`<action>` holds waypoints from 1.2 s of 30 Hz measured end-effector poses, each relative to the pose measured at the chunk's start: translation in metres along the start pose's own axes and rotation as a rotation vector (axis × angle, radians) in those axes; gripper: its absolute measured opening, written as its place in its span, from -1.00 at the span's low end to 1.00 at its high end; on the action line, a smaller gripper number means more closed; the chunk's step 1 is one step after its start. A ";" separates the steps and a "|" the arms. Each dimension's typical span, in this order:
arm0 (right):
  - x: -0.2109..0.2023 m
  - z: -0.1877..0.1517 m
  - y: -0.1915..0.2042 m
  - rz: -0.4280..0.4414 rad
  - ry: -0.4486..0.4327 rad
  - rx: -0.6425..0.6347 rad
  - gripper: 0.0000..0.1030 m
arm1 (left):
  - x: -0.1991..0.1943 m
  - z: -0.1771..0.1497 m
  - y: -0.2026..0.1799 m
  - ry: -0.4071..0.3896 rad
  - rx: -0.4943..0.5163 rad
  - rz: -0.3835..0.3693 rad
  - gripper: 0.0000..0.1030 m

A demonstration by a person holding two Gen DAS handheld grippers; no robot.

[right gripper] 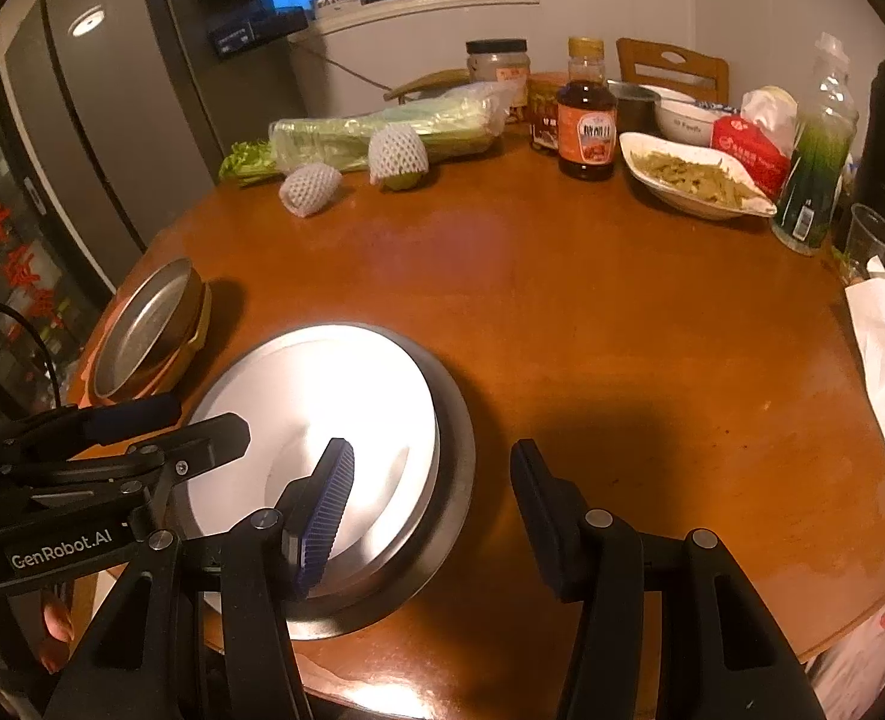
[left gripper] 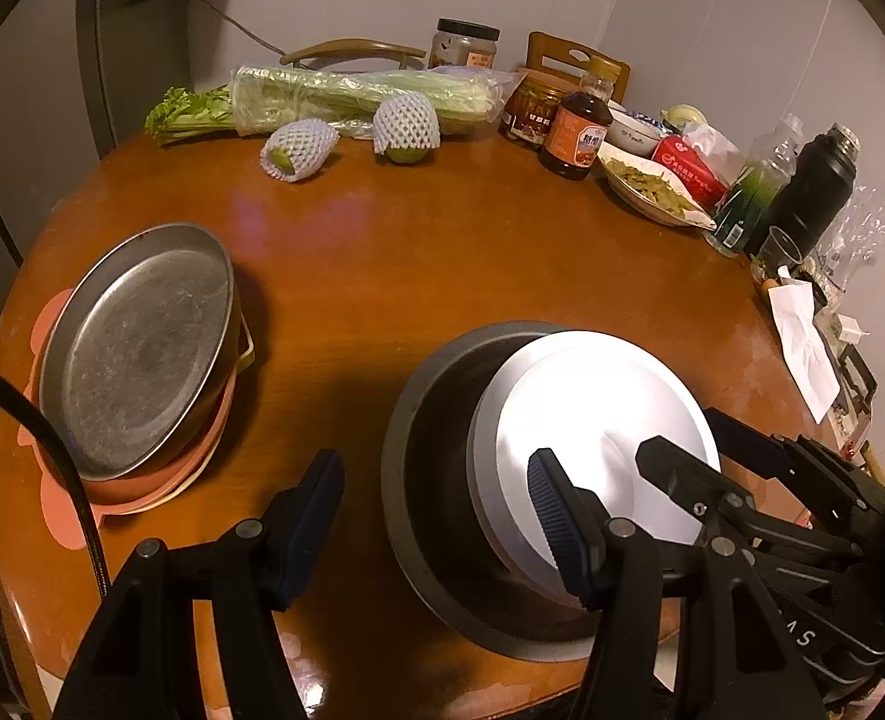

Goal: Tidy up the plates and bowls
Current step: 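Close the left gripper on the rim of the steel bowl, then lift the steel bowl with the left gripper and carry it toward the grey tray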

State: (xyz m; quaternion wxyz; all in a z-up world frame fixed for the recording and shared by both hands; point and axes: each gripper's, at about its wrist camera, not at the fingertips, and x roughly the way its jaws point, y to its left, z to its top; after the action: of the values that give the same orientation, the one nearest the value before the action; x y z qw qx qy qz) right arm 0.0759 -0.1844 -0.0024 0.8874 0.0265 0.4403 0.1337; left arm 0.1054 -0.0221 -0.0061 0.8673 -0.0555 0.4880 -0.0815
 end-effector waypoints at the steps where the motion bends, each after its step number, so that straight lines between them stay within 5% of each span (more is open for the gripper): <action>1: 0.002 0.000 -0.001 0.004 0.007 0.004 0.08 | 0.001 0.000 0.000 0.003 0.000 -0.003 0.23; 29: 0.025 -0.005 -0.006 0.080 0.068 0.052 0.06 | 0.035 -0.001 0.010 0.088 -0.041 -0.036 0.35; 32: 0.024 -0.005 -0.004 0.094 0.063 0.040 -0.11 | 0.035 -0.001 0.008 0.082 -0.044 -0.050 0.29; 36: 0.023 -0.006 -0.002 0.104 0.053 0.037 -0.18 | 0.034 -0.002 0.005 0.090 -0.055 -0.111 -0.05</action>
State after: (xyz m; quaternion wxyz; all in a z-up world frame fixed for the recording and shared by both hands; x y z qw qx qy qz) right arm 0.0849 -0.1810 -0.0237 0.8666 0.0621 0.4643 0.1722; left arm 0.1215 -0.0238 -0.0365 0.8368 -0.1023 0.5247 -0.1183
